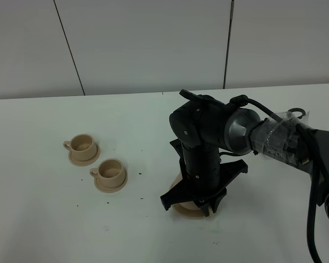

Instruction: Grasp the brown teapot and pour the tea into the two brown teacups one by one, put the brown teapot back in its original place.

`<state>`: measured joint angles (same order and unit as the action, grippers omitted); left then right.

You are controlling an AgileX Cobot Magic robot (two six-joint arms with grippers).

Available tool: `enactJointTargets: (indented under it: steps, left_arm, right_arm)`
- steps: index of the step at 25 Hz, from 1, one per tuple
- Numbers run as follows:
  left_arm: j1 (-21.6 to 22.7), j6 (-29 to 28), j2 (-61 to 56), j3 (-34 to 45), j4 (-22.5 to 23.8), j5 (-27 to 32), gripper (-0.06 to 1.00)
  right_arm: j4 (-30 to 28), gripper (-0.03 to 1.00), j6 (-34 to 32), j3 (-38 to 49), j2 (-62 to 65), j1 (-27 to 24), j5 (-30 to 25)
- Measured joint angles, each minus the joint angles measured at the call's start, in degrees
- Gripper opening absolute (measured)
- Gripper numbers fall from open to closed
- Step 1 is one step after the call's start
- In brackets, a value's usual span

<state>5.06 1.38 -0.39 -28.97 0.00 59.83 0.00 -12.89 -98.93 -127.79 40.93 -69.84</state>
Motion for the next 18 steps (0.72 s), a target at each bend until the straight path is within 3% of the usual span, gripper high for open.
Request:
enactJointTargets:
  steps: [5,13,18]
  left_arm:
    - [0.0,0.0,0.0,0.0,0.0,0.0,0.3]
    - [0.0,0.0,0.0,0.0,0.0,0.0,0.3]
    - [0.0,0.0,0.0,0.0,0.0,0.0,0.3]
  right_arm:
    - [0.0,0.12,0.26,0.0,0.0,0.0,0.0]
    - [1.73,0.28,2.05,0.0,-0.01,0.0,0.0]
    - [1.78,0.29,2.75,0.0,-0.01,0.0,0.0]
